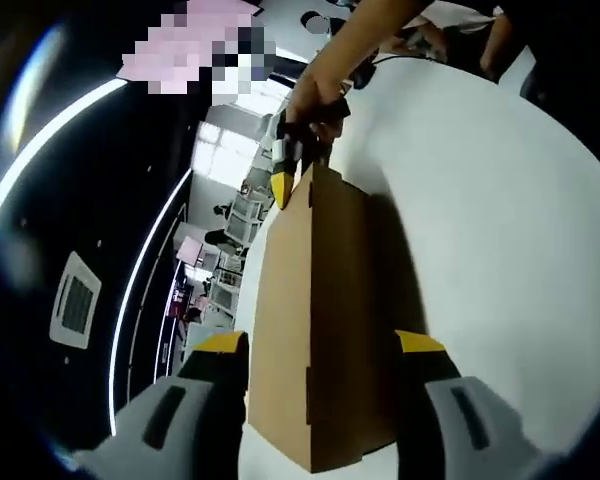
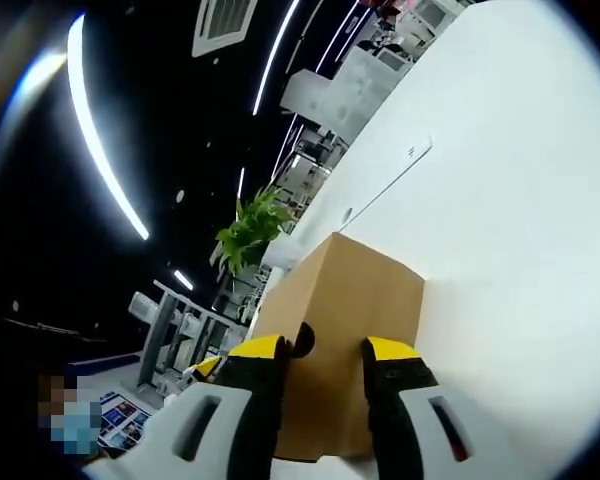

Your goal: Operate the shoe box by opening the lid, removing the specified soft item, and placing it in the target area until the item is outside and the box remains undamaged.

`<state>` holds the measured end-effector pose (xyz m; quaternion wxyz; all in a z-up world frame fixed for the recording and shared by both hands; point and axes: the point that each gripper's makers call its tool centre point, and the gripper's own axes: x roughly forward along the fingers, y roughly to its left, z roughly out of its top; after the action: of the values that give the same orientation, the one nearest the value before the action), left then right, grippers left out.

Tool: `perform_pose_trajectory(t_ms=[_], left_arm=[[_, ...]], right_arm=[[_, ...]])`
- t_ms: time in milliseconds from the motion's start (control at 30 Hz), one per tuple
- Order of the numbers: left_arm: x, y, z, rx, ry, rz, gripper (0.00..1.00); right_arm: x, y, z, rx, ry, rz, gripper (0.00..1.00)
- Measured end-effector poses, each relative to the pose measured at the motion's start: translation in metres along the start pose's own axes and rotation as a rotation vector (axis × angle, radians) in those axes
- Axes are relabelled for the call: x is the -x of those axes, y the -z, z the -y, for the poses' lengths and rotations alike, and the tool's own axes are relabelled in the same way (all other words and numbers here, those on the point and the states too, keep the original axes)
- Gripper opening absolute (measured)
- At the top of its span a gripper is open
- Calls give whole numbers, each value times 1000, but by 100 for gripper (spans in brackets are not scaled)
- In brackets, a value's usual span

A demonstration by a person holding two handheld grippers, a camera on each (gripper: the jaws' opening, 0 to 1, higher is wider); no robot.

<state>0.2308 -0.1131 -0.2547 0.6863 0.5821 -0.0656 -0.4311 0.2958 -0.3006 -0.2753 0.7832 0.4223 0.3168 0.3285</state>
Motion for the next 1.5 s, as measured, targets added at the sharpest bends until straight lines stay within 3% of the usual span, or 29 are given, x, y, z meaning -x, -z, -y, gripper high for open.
perform_pose_trajectory(t_ms=[200,933,1200,1367,1500], left_arm=[[-8,9,1,-69,-26,-59,57],[-13,18,-3,-193,-99,-130,46],[-13,17,-2,-207,-104,-136,45],[-15,17,7,-235,-73,-143,34],[-15,17,8,-245,-77,-144,33]], right_arm=[[0,-2,1,-2,-1,1,31],[0,-4,3,-8,-1,3,31],[0,-3,2,-7,-1,2,31],[0,1,0,-5,0,0,31],[0,-1,0,-7,-6,2,31]])
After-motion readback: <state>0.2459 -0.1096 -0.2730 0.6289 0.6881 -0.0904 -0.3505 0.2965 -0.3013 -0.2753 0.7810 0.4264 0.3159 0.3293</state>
